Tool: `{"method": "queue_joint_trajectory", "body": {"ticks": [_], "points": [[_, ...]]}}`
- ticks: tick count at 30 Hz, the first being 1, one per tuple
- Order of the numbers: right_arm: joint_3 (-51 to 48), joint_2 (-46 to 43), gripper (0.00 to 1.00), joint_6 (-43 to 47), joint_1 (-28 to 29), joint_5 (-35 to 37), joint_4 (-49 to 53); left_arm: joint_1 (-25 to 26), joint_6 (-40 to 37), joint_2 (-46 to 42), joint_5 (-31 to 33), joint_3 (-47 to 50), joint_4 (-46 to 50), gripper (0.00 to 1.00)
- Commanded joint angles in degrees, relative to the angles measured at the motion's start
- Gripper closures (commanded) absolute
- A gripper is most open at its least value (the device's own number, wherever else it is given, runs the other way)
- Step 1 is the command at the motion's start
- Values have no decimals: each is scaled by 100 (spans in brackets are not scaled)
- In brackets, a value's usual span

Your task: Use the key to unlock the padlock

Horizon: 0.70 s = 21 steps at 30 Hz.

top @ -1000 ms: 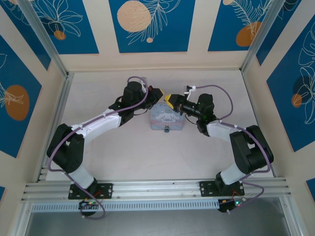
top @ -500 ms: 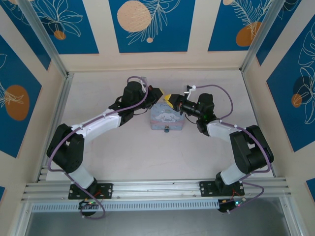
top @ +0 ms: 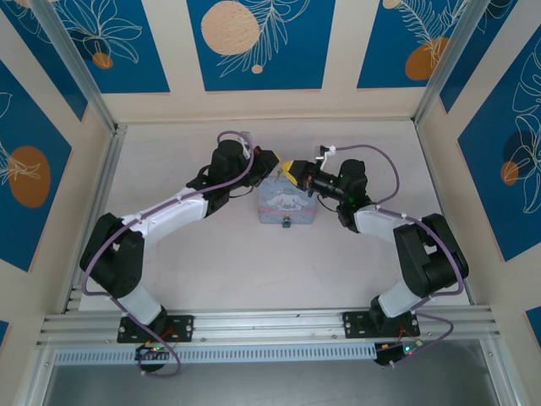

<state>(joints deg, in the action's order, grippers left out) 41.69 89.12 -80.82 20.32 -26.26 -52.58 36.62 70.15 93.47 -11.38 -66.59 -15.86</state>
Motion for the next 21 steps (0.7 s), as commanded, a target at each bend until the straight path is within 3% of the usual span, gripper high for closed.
{"method": "queue_joint_trajectory", "body": {"ticks": [1, 6, 21], "points": [[185, 26, 88, -3, 73, -80, -174, 102, -36, -185, 22, 71, -111, 100], [225, 27, 84, 9, 79, -91, -165, 110, -32, -165, 30, 74, -117, 100], [269, 35, 87, -5, 87, -113, -217, 146, 29, -145, 81, 147, -114, 100]]}}
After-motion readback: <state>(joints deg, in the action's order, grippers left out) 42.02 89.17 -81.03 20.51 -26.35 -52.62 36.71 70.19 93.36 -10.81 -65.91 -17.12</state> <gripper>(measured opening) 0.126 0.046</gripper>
